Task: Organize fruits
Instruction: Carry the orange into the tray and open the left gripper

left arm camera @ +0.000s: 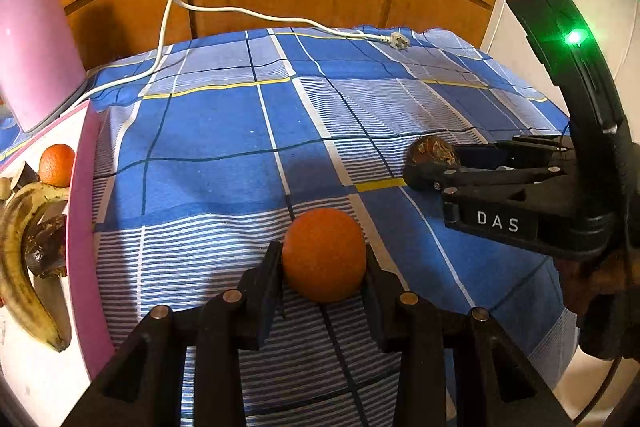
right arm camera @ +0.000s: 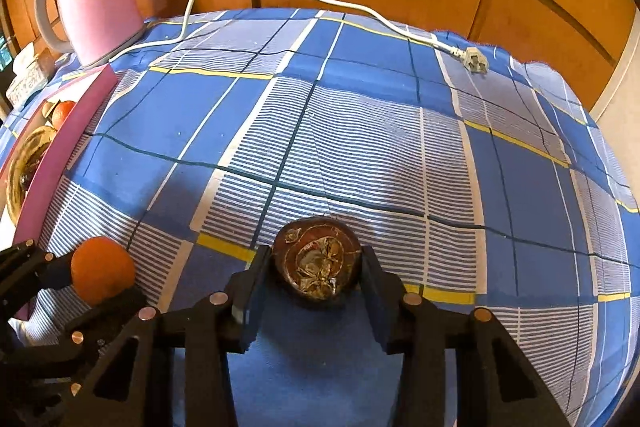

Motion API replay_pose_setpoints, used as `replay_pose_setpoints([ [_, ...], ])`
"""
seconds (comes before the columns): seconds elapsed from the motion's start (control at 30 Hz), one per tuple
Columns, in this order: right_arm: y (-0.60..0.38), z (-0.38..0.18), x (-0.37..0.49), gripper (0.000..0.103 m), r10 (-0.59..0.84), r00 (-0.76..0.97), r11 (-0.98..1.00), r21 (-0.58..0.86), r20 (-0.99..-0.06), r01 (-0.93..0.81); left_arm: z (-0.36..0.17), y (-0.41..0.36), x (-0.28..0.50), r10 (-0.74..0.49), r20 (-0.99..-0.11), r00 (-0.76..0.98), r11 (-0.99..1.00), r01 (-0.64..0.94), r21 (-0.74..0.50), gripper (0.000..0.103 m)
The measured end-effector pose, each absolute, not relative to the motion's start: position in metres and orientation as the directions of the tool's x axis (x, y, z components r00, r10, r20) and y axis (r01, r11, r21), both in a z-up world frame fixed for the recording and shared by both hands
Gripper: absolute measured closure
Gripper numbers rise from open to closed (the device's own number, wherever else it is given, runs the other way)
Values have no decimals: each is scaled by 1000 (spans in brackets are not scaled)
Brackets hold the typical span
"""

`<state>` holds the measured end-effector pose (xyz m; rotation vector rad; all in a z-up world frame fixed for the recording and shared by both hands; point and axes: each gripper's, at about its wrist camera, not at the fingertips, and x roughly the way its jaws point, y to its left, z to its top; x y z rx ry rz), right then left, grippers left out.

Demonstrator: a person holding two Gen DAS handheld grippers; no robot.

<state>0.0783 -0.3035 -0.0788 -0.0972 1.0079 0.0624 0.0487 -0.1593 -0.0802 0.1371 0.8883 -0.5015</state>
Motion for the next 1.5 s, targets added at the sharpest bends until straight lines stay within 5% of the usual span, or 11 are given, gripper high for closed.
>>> replay_pose_setpoints([
  [1.5,-307,-86,62,59,17,654,995,-54,-757,-89,11,-84,26,-384,-716,583,912,362,-194,68],
])
